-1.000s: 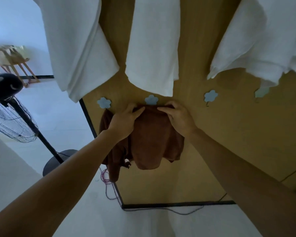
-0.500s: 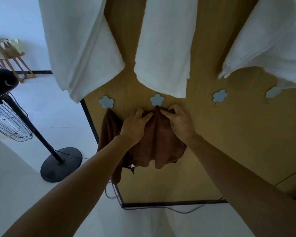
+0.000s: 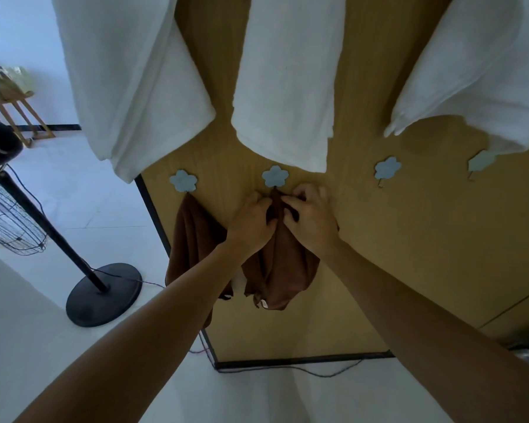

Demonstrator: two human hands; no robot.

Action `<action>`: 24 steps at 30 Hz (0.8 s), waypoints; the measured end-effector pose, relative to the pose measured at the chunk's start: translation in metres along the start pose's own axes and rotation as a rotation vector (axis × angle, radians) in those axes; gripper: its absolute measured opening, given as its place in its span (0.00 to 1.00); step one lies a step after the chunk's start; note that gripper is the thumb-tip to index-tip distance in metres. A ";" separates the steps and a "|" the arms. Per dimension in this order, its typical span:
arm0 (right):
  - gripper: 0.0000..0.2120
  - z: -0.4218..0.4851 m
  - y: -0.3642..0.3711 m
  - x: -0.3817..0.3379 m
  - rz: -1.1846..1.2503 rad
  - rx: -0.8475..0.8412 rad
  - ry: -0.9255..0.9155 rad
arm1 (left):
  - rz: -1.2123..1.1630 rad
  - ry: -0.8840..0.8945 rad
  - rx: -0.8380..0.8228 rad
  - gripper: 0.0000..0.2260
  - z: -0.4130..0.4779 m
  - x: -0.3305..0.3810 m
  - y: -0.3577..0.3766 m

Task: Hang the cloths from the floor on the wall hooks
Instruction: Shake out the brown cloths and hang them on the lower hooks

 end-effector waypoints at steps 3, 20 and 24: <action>0.18 -0.002 0.003 -0.004 0.048 -0.049 -0.014 | -0.161 -0.076 -0.059 0.15 0.000 0.000 0.004; 0.26 -0.024 0.000 -0.010 0.331 -0.349 0.174 | 0.189 -0.016 -0.173 0.25 -0.027 0.007 -0.010; 0.29 -0.026 -0.008 -0.014 0.268 -0.310 0.140 | 0.369 0.039 -0.133 0.30 -0.028 0.004 -0.013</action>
Point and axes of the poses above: each hand's wrist, its own z-axis towards the middle knuckle, its own y-axis out of the palm, x = y × z, the point moved 5 cm from there along z, towards the middle knuckle, and after that the axes turned 6 degrees about -z, right-handed, at the moved point
